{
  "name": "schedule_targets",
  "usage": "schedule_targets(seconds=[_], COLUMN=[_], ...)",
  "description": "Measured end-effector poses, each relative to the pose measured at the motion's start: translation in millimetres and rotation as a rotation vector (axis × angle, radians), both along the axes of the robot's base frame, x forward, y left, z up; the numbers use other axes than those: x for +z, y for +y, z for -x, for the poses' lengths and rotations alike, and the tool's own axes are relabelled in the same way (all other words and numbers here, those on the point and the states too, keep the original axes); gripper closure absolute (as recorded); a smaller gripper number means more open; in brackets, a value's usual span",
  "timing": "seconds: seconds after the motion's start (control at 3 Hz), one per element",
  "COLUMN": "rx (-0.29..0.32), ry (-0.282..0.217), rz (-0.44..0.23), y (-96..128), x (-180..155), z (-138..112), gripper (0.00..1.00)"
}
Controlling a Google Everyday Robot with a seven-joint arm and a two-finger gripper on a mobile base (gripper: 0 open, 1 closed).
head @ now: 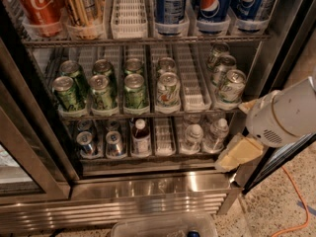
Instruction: Pick 7up can from middle shelf of fridge
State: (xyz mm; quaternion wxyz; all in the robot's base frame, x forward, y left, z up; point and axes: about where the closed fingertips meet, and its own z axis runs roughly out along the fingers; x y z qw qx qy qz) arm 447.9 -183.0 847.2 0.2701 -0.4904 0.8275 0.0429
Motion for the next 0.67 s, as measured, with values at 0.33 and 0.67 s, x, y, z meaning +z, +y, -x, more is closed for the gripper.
schedule_targets(seconds=[0.33, 0.67], rx=[0.0, -0.006], ry=[0.007, 0.007], rz=[-0.004, -0.024], y=[-0.2, 4.8], x=[-3.7, -11.4], z=[-0.9, 2.8], gripper=[0.0, 0.0])
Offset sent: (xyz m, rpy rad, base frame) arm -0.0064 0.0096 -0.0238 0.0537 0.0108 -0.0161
